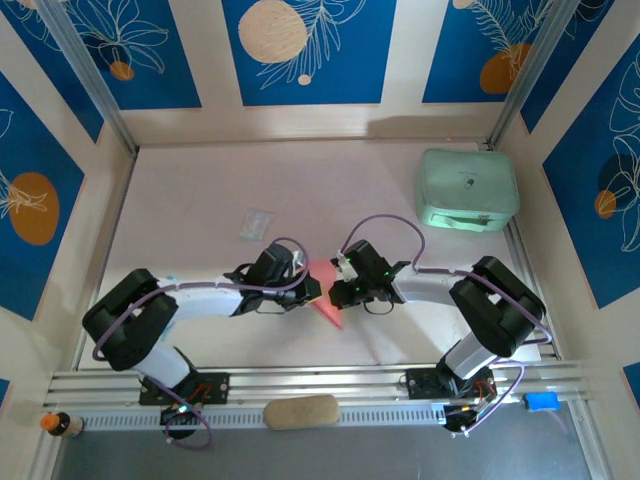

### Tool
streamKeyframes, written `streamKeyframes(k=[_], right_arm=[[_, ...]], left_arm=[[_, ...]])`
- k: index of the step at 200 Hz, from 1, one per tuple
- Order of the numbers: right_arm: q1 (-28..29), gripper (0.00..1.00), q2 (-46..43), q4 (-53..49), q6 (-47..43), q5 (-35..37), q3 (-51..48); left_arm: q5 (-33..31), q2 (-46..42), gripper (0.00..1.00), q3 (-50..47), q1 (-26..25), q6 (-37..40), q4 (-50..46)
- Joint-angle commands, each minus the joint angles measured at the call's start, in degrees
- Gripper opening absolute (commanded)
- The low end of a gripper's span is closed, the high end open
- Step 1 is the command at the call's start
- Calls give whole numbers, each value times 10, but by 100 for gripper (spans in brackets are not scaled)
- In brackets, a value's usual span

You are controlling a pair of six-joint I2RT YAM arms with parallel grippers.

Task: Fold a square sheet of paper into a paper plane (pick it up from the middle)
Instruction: Third fold the triangle at the center of the table.

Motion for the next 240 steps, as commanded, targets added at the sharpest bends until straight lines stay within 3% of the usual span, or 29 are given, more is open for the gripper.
streamKeyframes(k=[1,195,222,240], right_arm=[[2,2,11,-8,4,-6,3],[2,2,11,-5,2,-8,3],[2,7,0,-13,4,-11,6],[-3,17,-21,-41,9,-9,15]], left_arm=[[1,26,0,-6,-5,-28,59],[-10,85,0,-37,-6,-23,53],[-15,87,0,-45,-7,-25,52],[-15,86,0,-45,-7,-22,47]])
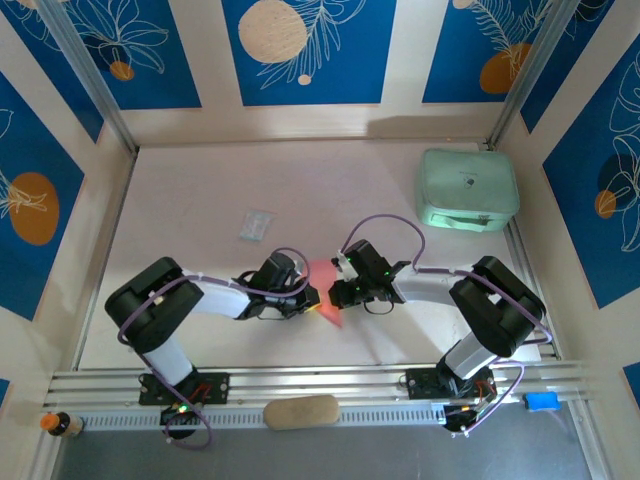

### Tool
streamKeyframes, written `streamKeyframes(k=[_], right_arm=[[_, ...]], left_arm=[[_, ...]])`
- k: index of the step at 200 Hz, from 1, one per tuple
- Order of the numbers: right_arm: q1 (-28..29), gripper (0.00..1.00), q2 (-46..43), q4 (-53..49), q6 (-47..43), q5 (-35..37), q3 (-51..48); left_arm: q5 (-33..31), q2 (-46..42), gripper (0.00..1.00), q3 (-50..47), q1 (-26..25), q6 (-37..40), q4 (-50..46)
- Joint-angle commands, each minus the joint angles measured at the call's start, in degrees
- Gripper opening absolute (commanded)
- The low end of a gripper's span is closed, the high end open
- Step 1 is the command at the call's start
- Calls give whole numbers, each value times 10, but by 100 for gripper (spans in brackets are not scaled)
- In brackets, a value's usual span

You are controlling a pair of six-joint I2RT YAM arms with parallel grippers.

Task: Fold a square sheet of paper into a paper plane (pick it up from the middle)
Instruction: Third fold the triangle at the center of the table.

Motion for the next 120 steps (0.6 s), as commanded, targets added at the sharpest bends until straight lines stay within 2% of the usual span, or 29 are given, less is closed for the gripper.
streamKeyframes(k=[1,24,57,73,86,120], right_arm=[[-4,17,-22,-41,7,-9,16],[-20,32,-71,-75,15,-28,19],[-40,38,-132,-93,57,-105,-1],[-36,31,-142,-75,83,-150,-18],[-25,19,-134,-63,97,-181,-26],[10,5,-94,-68,100,-173,-18]], left_arm=[[-12,16,0,-14,-3,5,-19],[-11,14,0,-10,-4,10,-24],[-10,12,0,-5,-3,16,-30],[-9,12,0,-4,-3,16,-29],[-8,14,0,-3,-3,16,-28],[-7,15,0,-3,-4,17,-28]])
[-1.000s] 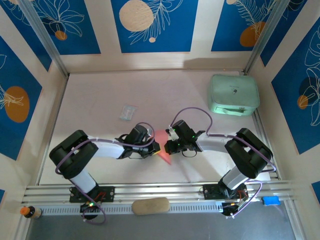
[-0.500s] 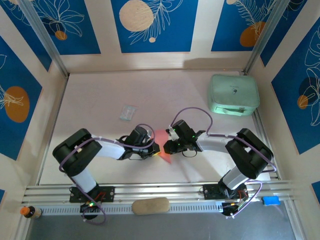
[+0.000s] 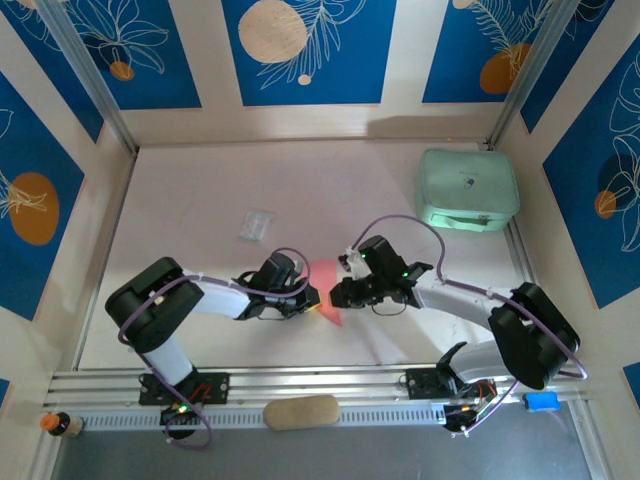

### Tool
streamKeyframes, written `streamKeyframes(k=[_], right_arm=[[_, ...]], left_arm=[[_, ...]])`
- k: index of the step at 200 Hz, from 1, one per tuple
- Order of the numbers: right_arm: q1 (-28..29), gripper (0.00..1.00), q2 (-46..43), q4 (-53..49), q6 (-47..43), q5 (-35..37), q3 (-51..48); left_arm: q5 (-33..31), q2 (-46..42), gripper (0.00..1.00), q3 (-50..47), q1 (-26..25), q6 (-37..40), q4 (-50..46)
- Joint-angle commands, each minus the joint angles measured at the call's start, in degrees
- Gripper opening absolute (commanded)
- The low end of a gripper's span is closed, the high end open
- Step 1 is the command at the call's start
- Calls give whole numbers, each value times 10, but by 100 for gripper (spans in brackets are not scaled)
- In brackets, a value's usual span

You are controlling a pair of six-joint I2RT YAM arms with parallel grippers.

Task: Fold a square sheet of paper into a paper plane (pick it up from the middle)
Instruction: Third fold the triangle at the center of the table.

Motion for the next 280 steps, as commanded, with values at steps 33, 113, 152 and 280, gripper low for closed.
streamKeyframes(k=[33,113,152,280], right_arm=[[42,3,72,-26,0,-17,35],[67,3,158,-39,-12,50,78],[62,3,160,-22,-17,48,50],[41,4,76,25,25,14,-58]], left_arm=[[-5,12,0,0,-3,14,-34],[-6,12,0,3,-3,17,-38],[-7,13,0,3,-3,16,-38],[-11,21,0,-1,-3,11,-35]])
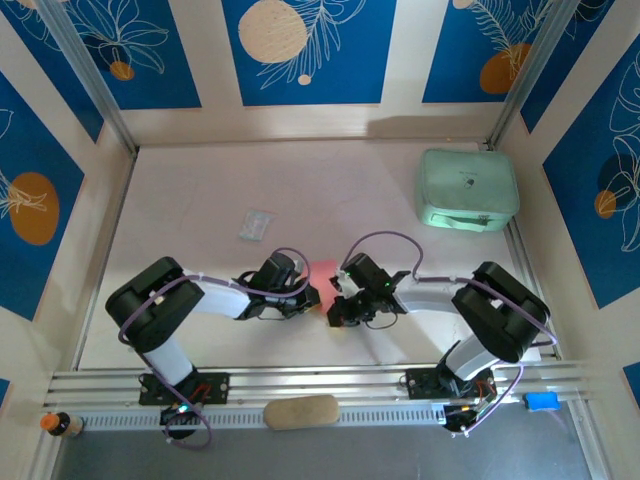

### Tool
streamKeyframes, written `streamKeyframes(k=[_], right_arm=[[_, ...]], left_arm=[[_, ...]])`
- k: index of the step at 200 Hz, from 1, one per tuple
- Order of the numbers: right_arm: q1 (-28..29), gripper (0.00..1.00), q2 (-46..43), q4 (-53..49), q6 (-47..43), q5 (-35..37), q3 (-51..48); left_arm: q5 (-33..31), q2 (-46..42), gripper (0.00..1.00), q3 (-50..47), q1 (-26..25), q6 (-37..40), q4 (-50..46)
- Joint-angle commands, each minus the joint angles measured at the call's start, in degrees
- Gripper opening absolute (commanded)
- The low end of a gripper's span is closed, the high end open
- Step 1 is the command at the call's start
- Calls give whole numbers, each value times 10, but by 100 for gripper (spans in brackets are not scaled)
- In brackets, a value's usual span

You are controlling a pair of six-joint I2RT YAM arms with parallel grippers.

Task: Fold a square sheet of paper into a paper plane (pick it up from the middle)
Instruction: Third fold the triangle at the center of the table.

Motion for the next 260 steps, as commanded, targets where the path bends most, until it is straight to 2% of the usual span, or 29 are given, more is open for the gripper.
streamKeyframes(k=[1,58,96,160,214,260], right_arm=[[-3,4,-21,-19,20,-10,-29],[-12,4,-92,-27,46,5,-77],[-16,5,-159,-44,60,-33,-38],[-16,4,-25,-52,20,-9,57],[-21,2,27,-73,24,13,32],[-21,1,21,-51,52,11,-14]], left_arm=[[-12,20,0,-2,-3,11,-36],[-12,21,0,-2,-3,10,-34],[-12,16,0,0,-3,13,-35],[-11,18,0,-1,-4,13,-27],[-10,13,0,-4,-3,17,-16],[-7,-1,0,9,-3,32,-16]])
